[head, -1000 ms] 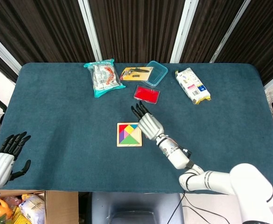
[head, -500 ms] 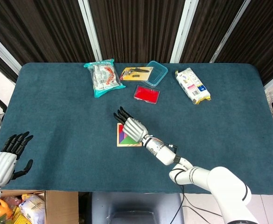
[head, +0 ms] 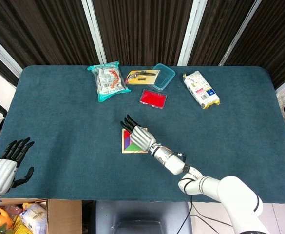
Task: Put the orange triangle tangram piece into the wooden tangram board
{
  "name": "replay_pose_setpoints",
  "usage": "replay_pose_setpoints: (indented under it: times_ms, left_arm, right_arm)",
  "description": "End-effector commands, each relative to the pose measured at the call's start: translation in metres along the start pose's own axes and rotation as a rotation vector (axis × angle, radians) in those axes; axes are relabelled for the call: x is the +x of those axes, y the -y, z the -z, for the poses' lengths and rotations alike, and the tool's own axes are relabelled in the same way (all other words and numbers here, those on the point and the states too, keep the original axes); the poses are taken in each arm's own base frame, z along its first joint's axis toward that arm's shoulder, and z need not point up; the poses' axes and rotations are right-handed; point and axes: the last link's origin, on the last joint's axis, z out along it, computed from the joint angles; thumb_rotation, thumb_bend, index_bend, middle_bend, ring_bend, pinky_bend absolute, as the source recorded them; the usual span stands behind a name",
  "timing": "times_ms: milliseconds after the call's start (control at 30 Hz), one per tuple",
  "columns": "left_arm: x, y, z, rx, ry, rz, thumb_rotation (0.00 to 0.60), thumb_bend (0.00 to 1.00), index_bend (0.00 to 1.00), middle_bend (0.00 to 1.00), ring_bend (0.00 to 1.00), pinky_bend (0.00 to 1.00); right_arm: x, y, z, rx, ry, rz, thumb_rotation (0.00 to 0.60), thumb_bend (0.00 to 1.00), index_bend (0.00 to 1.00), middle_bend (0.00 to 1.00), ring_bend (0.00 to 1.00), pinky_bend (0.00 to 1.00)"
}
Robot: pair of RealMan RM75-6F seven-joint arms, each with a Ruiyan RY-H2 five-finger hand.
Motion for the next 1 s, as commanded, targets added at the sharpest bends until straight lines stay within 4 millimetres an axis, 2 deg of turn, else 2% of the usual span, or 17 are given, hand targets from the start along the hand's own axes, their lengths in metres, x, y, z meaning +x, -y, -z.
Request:
replay_pose_setpoints:
  times_ms: [33, 300, 1000]
  left_arm:
    - [0.000, 0.000, 0.000, 0.000, 0.000, 0.000, 0.600, 0.48, 0.00, 0.00, 0.00, 0.05]
    - [-0.001, -0.001, -0.001, 0.001, 0.005, -0.003, 0.600, 0.48, 0.00, 0.00, 0.00, 0.05]
    - [-0.001, -0.001, 0.000, 0.001, 0.004, -0.005, 0.600, 0.48, 0.00, 0.00, 0.00, 0.05]
  right_arm:
    - [-0.001, 0.000, 0.000, -0.003, 0.007, 0.001, 0.600, 0.42, 0.70, 0.00, 0.00, 0.07]
    - [-0.003, -0.005, 0.001, -0.013, 0.014, -0.001, 0.600, 0.42, 0.70, 0.00, 0.00, 0.08]
    - [-0.001, 0.009, 0.007, 0.013, 0.001, 0.008, 0.600, 0.42, 0.69, 0.00, 0.00, 0.08]
